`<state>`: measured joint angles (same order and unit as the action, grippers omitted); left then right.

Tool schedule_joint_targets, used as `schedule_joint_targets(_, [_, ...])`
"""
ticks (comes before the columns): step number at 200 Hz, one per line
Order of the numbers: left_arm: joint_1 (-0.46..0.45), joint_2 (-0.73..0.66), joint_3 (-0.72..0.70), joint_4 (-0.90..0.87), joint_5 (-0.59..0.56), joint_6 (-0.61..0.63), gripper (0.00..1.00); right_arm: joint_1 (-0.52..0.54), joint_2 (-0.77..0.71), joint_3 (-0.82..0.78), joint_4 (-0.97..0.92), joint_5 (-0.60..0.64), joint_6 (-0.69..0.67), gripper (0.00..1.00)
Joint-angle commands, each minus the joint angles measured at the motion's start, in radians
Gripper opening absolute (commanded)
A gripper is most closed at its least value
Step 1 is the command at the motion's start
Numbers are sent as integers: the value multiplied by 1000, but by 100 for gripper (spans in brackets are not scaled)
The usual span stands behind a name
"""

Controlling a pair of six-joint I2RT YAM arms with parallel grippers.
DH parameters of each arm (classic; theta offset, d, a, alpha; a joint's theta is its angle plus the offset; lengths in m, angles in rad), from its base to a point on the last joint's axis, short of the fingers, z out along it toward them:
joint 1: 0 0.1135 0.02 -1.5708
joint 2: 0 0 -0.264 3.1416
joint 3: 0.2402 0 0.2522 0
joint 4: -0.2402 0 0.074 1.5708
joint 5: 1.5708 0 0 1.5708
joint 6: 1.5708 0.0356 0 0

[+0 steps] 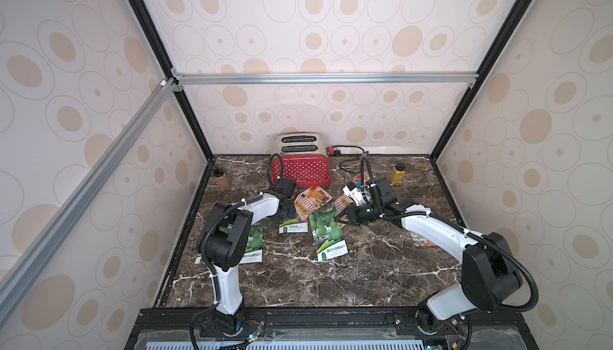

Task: Arrange the seed packets in a row
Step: Move the seed packet to the center of the board, then place the seed packet at the center of the board.

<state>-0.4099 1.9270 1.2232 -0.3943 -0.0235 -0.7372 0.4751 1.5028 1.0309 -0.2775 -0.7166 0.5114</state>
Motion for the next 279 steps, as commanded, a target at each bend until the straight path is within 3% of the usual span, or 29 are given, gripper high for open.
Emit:
schedule_joint_targets(1, [-68, 114, 45, -12, 64, -33, 57, 1, -53, -8, -28, -14, -20, 0])
schedule_joint_targets(74, [-222, 221, 223, -22, 117, -80, 57, -1, -68, -31, -31, -46, -25, 0])
schedule_joint_targets(111, [-235, 179, 256, -71, 69, -73, 57, 1, -77, -50, -24, -53, -23, 0])
schedule_joint_targets(160, [-157, -48, 103, -81, 16, -45, 62, 4, -35, -90, 60, -104, 19, 0])
schedule_joint_targets(203, [-51, -236, -45, -107, -23, -19, 65, 80, 51, -58, 128, -77, 61, 0])
schedule_joint_targets(279, [116, -534, -219, -133, -15, 4, 67, 178, 385, 85, 492, 21, 362, 0])
